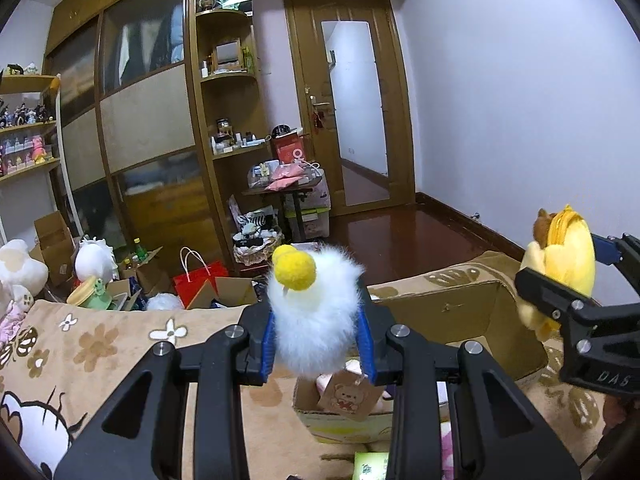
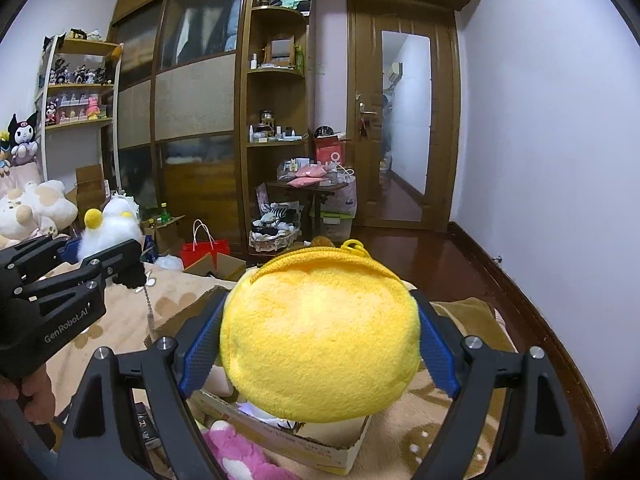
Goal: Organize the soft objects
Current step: 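Lift the chick plush with the left tool while the right tool carries the yellow pouch over the box, then open the left tool into the box while the right tool drops the yellow pouch inside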
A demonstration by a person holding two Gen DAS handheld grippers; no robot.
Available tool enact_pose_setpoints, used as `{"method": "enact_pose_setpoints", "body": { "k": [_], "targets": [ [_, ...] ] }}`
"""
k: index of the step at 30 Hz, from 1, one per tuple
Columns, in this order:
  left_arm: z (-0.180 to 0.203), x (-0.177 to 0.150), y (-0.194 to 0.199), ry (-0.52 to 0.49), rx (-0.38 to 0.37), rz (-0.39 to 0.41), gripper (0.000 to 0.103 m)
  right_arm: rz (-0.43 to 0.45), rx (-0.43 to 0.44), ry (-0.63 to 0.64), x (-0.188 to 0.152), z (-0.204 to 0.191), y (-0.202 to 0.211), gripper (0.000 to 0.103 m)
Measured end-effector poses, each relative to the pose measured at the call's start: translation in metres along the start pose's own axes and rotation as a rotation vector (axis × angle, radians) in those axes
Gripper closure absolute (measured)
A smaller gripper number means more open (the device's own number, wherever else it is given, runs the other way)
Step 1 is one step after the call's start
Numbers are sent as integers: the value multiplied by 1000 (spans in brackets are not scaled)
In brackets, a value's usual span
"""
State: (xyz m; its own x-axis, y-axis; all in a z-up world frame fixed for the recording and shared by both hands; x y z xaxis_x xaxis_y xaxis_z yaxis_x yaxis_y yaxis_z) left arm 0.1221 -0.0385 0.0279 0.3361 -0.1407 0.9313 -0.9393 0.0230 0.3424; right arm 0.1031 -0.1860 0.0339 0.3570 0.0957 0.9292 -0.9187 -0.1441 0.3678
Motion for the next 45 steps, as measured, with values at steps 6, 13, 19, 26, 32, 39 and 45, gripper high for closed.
{"method": "enact_pose_setpoints", "body": {
  "k": [6, 13, 19, 26, 32, 39, 45],
  "targets": [
    [-2, -8, -17, 59, -59, -65, 71, -14, -7, -2, -6, 2, -11, 13],
    [-1, -20, -34, 53, -78, -124, 71, -55, 19, -14, -17, 5, -29, 13],
    [4, -32, -53, 52, -91, -197, 71, -90, 25, -24, -23, 8, -41, 13],
    [9, -37, -69, 61, -95, -264, 69, -127, 36, -41, -28, 12, -54, 12],
    [13, -43, -74, 32, -61, -285, 61, -175, 24, -63, -36, 15, -63, 11],
    [8, -42, -72, 43, -56, -287, 33, -192, 39, -55, -44, 13, -65, 7],
    [4, -40, -65, 41, -47, -285, 17, -178, 38, -77, -43, 14, -60, 0]
  ]
}}
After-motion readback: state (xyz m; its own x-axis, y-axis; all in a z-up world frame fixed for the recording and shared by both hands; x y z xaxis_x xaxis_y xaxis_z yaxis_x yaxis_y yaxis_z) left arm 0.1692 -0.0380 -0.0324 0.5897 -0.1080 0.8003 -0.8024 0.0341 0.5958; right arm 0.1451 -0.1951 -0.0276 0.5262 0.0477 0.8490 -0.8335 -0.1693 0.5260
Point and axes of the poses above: each gripper's, at about its wrist camera, not at the fingertips, and y roughly against the way its jaws point, z to its right, x to its top, the point moved 1 cm from there along -y, roughly the way its jaws point, and after that the axes turned 2 degrees about z, right-handed, at the moved point
